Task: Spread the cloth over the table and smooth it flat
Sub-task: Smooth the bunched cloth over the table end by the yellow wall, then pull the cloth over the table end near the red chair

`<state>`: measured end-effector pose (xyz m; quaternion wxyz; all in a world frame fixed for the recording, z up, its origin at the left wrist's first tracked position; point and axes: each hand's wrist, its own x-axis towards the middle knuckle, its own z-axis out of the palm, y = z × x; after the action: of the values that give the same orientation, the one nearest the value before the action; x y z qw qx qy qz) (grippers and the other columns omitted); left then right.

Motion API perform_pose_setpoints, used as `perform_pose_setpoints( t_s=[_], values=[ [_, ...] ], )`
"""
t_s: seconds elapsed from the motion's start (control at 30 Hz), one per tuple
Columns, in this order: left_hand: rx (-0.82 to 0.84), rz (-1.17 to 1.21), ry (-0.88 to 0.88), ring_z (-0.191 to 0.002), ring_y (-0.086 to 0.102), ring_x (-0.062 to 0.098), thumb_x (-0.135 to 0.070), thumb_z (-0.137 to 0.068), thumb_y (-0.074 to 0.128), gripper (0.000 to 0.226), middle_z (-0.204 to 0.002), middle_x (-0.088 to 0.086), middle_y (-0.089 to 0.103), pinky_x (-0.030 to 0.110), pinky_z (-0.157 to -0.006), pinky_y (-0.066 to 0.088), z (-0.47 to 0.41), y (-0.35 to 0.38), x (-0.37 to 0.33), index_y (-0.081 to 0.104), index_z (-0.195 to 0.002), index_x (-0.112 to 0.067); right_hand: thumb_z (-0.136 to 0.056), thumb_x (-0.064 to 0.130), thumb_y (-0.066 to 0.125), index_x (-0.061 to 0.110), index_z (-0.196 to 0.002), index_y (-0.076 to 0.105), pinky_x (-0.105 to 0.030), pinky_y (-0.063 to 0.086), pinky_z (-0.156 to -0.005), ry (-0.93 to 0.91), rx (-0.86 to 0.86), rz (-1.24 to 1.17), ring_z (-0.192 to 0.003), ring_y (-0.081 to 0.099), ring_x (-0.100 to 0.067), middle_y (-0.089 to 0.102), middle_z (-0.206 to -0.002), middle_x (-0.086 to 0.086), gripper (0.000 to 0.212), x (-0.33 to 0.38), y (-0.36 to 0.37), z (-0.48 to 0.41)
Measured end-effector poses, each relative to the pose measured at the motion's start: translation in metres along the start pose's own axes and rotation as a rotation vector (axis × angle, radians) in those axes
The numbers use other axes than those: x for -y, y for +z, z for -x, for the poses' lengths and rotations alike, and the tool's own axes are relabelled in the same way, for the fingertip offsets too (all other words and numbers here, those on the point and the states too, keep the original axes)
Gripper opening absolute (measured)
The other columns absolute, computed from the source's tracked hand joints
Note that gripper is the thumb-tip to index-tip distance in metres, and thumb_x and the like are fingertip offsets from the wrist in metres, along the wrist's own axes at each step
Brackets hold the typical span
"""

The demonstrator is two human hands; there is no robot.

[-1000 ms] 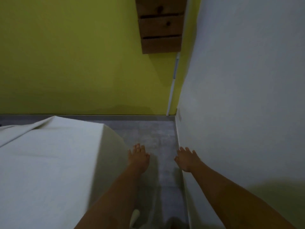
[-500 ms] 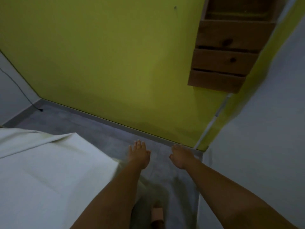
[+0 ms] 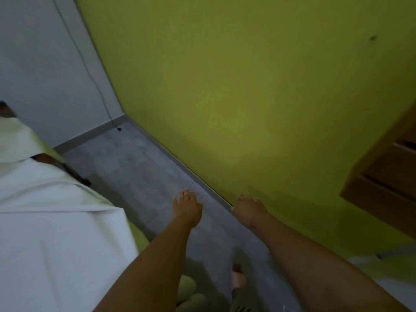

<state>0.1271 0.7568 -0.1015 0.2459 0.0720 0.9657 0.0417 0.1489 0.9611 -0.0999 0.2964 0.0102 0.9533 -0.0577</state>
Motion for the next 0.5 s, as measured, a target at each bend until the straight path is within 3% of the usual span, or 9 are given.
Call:
perform_pose_setpoints(
  t_s=[0.2, 0.5],
  values=[
    [-0.049, 0.152, -0.216, -0.149, -0.005, 0.028, -0.039, -0.103, 0.013, 0.059, -0.161, 0.013, -0.006, 0.048, -0.120, -0.003, -0.051, -0.034, 0.028, 0.001, -0.152, -0.008, -0.102, 0.037, 0.024, 0.008, -0.150, 0.014, -0.051, 0.012, -0.117, -0.212, 0.008, 0.127, -0.146, 0.013, -0.029, 0.013, -0.160, -0.008, 0.057, 0.026, -0.057, -0.093],
    [-0.111, 0.310, -0.545, -0.148, -0.007, 0.027, -0.038, -0.103, 0.013, 0.059, -0.161, 0.012, -0.008, 0.048, -0.120, -0.002, -0.077, -0.063, 0.109, 0.000, -0.152, -0.009, -0.102, 0.036, 0.025, 0.007, -0.150, 0.019, -0.052, 0.011, -0.117, -0.547, 0.046, 0.324, -0.146, 0.011, -0.032, 0.011, -0.160, -0.010, 0.056, 0.129, -0.111, -0.192]
  ],
)
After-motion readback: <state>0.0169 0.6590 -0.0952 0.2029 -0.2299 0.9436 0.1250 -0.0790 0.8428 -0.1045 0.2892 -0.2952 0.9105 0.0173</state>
